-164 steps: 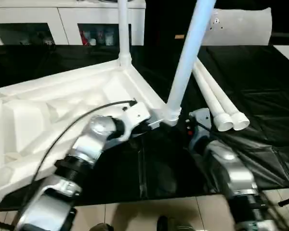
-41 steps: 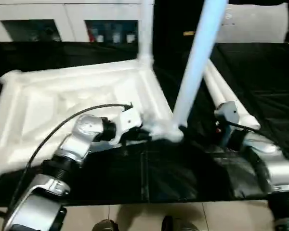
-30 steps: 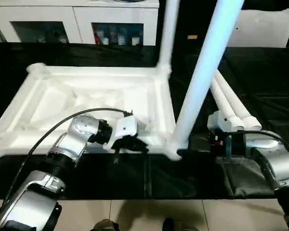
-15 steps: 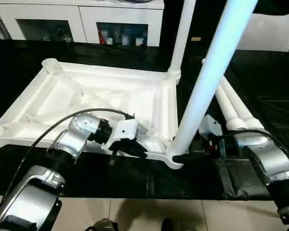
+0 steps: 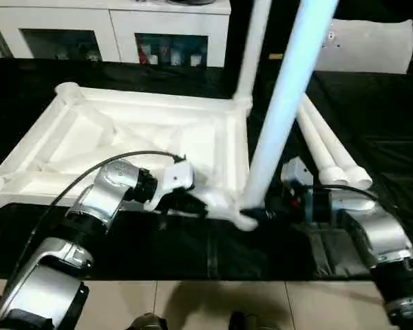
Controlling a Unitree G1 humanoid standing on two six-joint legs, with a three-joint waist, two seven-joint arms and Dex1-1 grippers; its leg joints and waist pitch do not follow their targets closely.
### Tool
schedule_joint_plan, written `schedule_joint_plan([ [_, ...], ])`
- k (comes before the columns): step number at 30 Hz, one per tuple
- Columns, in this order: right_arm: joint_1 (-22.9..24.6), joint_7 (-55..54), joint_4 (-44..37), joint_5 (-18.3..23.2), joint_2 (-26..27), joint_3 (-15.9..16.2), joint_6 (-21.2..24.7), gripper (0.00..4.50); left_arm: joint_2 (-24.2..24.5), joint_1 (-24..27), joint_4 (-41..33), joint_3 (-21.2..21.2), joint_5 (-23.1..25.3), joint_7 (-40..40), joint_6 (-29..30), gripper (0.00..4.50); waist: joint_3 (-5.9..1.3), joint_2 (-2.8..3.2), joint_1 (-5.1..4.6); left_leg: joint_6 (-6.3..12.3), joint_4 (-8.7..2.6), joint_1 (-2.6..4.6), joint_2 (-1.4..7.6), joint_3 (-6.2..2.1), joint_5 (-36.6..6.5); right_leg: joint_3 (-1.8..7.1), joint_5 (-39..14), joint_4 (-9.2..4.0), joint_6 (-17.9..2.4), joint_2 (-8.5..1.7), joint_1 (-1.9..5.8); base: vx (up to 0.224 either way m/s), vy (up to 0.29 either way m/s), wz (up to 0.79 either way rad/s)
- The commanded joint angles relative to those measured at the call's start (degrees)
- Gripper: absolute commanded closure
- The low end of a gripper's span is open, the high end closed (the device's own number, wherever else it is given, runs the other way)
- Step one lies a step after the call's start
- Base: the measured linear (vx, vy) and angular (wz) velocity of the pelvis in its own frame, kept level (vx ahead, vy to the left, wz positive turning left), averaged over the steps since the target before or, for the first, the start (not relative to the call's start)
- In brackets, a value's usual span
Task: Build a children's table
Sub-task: Rotate leg to tighten
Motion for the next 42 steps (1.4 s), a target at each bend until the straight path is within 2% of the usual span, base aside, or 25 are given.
schedule_joint_plan([
  [1, 1.69, -16.13, -1.36, -0.63, 10.7, 0.36, 4.66, 1.84, -8.28, 0.33, -3.69, 1.45, 0.14, 14.09, 6.76, 4.5, -3.32, -0.3, -0.48, 1.01, -4.44, 0.87, 1.6, -0.85, -17.68, 2.26, -35.09, -5.76, -6.09, -3.34, 2.32, 0.0, 0.0, 0.0],
  [5, 1.69, -26.8, -0.63, -2.91, 18.54, 0.44, 6.46, 1.85, -13.98, -0.27, -4.74, 2.52, 1.48, 23.95, 11.38, 4.5, -2.69, 0.06, -2.65, -0.5, -4.16, 1.91, 1.16, -1.64, -25.02, 0.29, -43.35, -8.08, -1.58, -3.31, 1.67, 0.0, 0.0, 0.0],
  [9, 0.58, -33.94, 0.66, -5.45, 23.45, 0.84, 8.26, 1.85, -17.89, -1.52, -5.01, 3.31, 2.22, 30.48, 14.74, 4.5, -2.26, 1.19, -4.49, -0.5, -5.58, 1.8, 2.3, -2.94, -33.13, -1.95, -38.76, -8.69, -0.66, -2.99, 3.34, -0.003, 0.014, -0.01],
  [10, -0.5, -36.56, 1.96, -5.51, 25.69, 0.46, 7.3, 1.85, -19.9, -2.35, -5.0, 3.8, 2.58, 33.84, 15.86, 4.5, -2.12, 1.74, -4.87, -0.97, -6.37, 2.31, 2.94, -3.4, -38.03, -2.27, -35.36, -8.02, -1.16, -2.84, 3.73, -0.013, 0.056, -0.03],
  [11, -0.5, -36.56, 1.96, -5.51, 25.69, 0.46, 7.3, 1.85, -19.9, -2.35, -5.0, 3.8, 2.58, 33.84, 15.86, 4.5, -1.71, 1.82, -5.01, -1.72, -7.91, 1.68, 3.87, -3.69, -43.12, -1.9, -31.01, -6.01, -1.94, -2.38, 4.52, 0.0, 0.0, 0.0],
  [12, -0.78, -37.33, 2.26, -5.44, 26.33, 0.27, 7.0, 1.85, -20.47, -2.53, -5.11, 3.95, 2.76, 34.78, 16.24, 4.5, -1.51, 2.09, -4.21, -2.34, -9.72, 1.43, 4.53, -3.16, -46.72, -0.84, -26.63, -3.06, -3.24, -1.9, 5.04, 0.0, 0.0, 0.0],
  [13, -1.08, -37.89, 2.56, -4.59, 27.0, -0.69, 6.1, 1.85, -20.84, -2.8, -4.94, 4.14, 2.77, 35.39, 15.97, 4.5, -1.43, 1.95, -4.18, -2.51, -10.19, 1.26, 4.52, -2.79, -47.36, -0.18, -25.29, -1.98, -3.64, -1.78, 5.08, 0.0, 0.0, 0.0],
  [14, -1.09, -38.3, 2.4, -4.35, 27.33, -1.31, 6.01, 1.29, -20.89, -2.81, -5.05, 4.21, 2.95, 35.48, 15.92, 4.5, -1.21, 1.13, -3.65, -2.61, -9.4, 2.52, 3.02, -1.51, -46.43, 0.19, -31.93, -3.89, -3.04, -1.46, 3.3, 0.0, 0.0, 0.0],
  [15, -0.87, -38.59, 1.78, -3.62, 27.63, -2.7, 5.63, 1.15, -20.61, -2.7, -5.21, 4.25, 3.28, 35.18, 15.36, 4.5, -1.53, -0.54, -3.84, -1.08, -2.22, 7.08, -1.18, -0.64, -34.09, -0.73, -49.52, -11.23, 0.23, -4.07, -1.5, 0.027, -0.051, 0.04],
  [16, -0.8, -38.56, 1.63, -3.45, 27.64, -2.96, 5.53, 1.08, -20.5, -2.66, -5.22, 4.24, 3.34, 35.05, 15.19, 4.5, -1.51, -0.43, -3.82, 1.31, -0.36, 4.62, -2.16, -0.9, -21.47, -1.79, -56.4, -12.46, 3.6, -5.98, 1.31, 0.027, -0.051, 0.04],
  [17, -0.37, -38.65, 0.72, -3.14, 27.51, -3.82, 5.2, 0.92, -19.96, -2.3, -5.59, 4.04, 3.64, 34.3, 14.87, 4.5, -1.83, 0.15, -3.81, 1.91, -1.4, 2.77, -1.37, -1.35, -19.54, -2.69, -54.29, -12.02, 4.76, -6.16, 3.62, 0.072, 0.002, -0.26],
  [18, 0.47, -37.67, -0.72, -2.96, 26.43, -4.26, 4.99, 0.76, -18.73, -1.73, -5.89, 3.73, 4.03, 33.31, 14.37, 4.5, -2.3, 1.19, -4.52, 1.56, -4.04, -1.01, 0.95, -3.12, -20.21, -3.78, -44.1, -9.16, 5.75, -5.34, 6.91, 0.11, 0.054, -0.43],
  [19, 1.04, -36.95, -1.66, -2.88, 25.67, -4.49, 4.84, 0.76, -17.9, -1.36, -6.07, 3.51, 4.25, 32.7, 14.08, 4.5, -2.84, 2.86, -4.67, 0.7, -6.13, -1.62, 3.58, -4.99, -26.99, -2.56, -31.37, -5.52, 3.57, -4.88, 7.83, 0.11, 0.054, -0.43],
  [20, 1.04, -36.95, -1.66, -2.88, 25.67, -4.49, 4.84, 0.65, -17.9, -1.36, -6.07, 3.51, 4.25, 32.7, 14.08, 4.5, -2.51, 2.78, -5.22, 0.39, -7.56, -0.72, 4.44, -5.59, -33.9, -1.29, -19.76, -3.49, -1.06, -4.32, 6.61, 0.045, 0.038, -0.26],
  [21, 1.51, -36.36, -2.41, -2.94, 24.87, -4.6, 4.61, 0.59, -17.15, -1.1, -6.14, 3.25, 4.43, 31.85, 13.54, 4.5, -2.35, 2.35, -5.38, -0.19, -7.45, -0.2, 3.87, -5.27, -35.79, -1.12, -19.41, -4.28, -2.95, -4.31, 5.78, 0.0, 0.0, 0.0],
  [22, 2.47, -34.49, -3.81, -2.45, 23.0, -5.04, 4.41, 0.48, -15.54, -0.61, -6.11, 2.89, 4.7, 30.14, 12.6, 4.5, -2.36, 0.48, -5.29, -0.73, -5.56, 0.97, 1.31, -4.0, -32.04, -1.06, -29.6, -6.94, -3.44, -4.91, 3.97, 0.0, 0.0, 0.0],
  [23, 2.87, -33.38, -4.32, -2.3, 22.05, -5.23, 4.04, 0.39, -14.85, -0.45, -6.03, 2.79, 4.76, 29.36, 11.94, 4.5, -2.47, 0.41, -4.76, -0.13, -4.66, 1.56, 0.37, -3.34, -28.32, -0.72, -34.85, -7.85, -3.43, -5.25, 3.52, 0.071, -0.003, 0.12],
  [24, 3.13, -32.66, -4.64, -2.2, 21.45, -5.36, 3.8, 0.39, -14.4, -0.34, -5.97, 2.73, 4.79, 28.86, 11.52, 4.5, -2.83, 0.46, -4.02, 1.88, -4.02, 1.29, 0.11, -2.81, -20.47, 0.3, -35.96, -7.74, -4.5, -5.74, 3.66, 0.075, -0.013, 0.13],
  [26, 3.99, -29.57, -5.53, -1.93, 18.65, -5.73, 3.09, 0.16, -12.56, 0.09, -5.96, 2.48, 4.69, 26.38, 10.0, 4.5, -3.4, 0.79, -3.58, 3.27, -4.49, -0.19, 0.93, -2.86, -13.55, 0.92, -28.64, -6.34, -6.51, -5.38, 4.49, 0.038, -0.007, 0.06],
  [27, 4.6, -26.98, -6.09, -1.72, 16.24, -6.03, 2.35, 0.07, -11.08, 0.4, -5.92, 2.31, 4.53, 24.28, 8.56, 4.5, -4.1, 0.91, -2.92, 5.25, -4.52, -0.62, 1.79, -2.8, -7.87, 1.07, -16.11, -4.55, -9.57, -4.54, 4.53, 0.0, 0.0, 0.0],
  [29, 4.99, -22.25, -6.54, -1.25, 11.42, -7.03, 1.38, 0.07, -8.31, 0.81, -5.35, 2.23, 4.0, 20.02, 6.17, 4.5, -4.28, 0.72, -2.73, 6.69, -4.1, 0.22, 1.7, -2.0, -9.22, 1.4, -14.32, -4.35, -12.35, -4.07, 3.61, 0.038, -0.008, 0.04],
  [31, 5.18, -20.12, -7.17, -0.87, 9.41, -7.35, 1.42, 0.07, -7.11, 1.03, -5.09, 2.18, 3.76, 18.11, 5.06, 4.5, -4.88, 0.39, -2.7, 8.38, -3.61, -0.97, 1.3, -1.71, -5.2, 2.03, -9.64, -3.04, -13.89, -4.02, 4.33, 0.075, -0.024, 0.03],
  [33, 5.87, -17.04, -8.85, -0.14, 7.15, -7.29, 1.79, 0.07, -5.67, 1.23, -4.54, 1.95, 3.68, 16.41, 4.12, 4.5, -5.43, 0.38, -1.87, 11.07, -2.91, -0.81, 1.22, -1.38, 0.59, 2.15, -3.17, -2.0, -15.58, -3.99, 4.25, 0.0, 0.0, 0.0],
  [37, 8.72, -13.39, -14.08, 1.49, 3.51, -5.95, 2.75, 0.07, -2.97, 1.01, -2.17, 1.44, 3.68, 13.71, 0.35, 4.5, -5.74, 0.04, -1.38, 13.21, -2.44, -0.88, 1.16, -1.19, 2.52, 2.11, -1.97, -1.62, -15.84, -3.78, 4.11, 0.0, 0.0, 0.0],
  [42, 12.03, -11.79, -18.43, 2.78, 1.94, -5.81, 2.82, 0.07, -0.48, -0.09, 1.35, 1.36, 3.62, 10.41, -4.08, 4.5, -5.29, -0.02, -1.03, 6.78, -3.16, -0.45, 1.21, -0.89, -7.77, 1.87, -19.65, -4.01, -10.02, -3.7, 3.81, 0.0, 0.0, 0.0],
])
